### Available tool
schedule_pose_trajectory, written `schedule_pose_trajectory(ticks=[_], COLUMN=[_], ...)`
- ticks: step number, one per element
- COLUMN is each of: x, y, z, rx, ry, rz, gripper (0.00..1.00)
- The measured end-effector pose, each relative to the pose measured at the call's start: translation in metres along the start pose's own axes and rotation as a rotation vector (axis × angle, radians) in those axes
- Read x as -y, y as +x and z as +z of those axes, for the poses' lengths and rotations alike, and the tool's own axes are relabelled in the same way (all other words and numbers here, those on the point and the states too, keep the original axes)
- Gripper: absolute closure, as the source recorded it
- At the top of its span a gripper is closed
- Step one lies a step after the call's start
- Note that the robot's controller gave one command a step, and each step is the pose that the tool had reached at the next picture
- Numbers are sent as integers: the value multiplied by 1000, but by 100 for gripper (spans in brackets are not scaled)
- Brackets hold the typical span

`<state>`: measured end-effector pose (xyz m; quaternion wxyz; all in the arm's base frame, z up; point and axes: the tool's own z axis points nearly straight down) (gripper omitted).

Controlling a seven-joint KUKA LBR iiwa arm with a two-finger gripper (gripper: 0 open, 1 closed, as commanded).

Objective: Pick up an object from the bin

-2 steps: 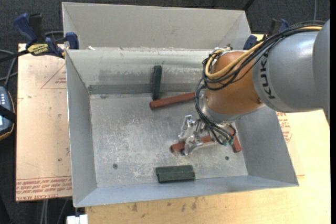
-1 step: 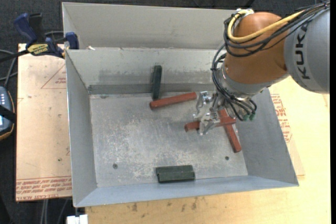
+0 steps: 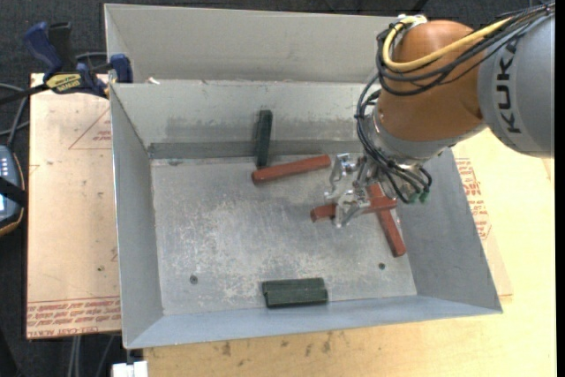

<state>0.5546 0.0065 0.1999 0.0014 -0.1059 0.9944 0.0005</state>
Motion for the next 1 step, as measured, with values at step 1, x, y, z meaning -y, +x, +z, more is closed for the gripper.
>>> schedule_pose_trajectory(ticks=[1], x=[45], y=[-26], z=[-112], rx=[4], ry=[2], rz=[-440], gripper=[100])
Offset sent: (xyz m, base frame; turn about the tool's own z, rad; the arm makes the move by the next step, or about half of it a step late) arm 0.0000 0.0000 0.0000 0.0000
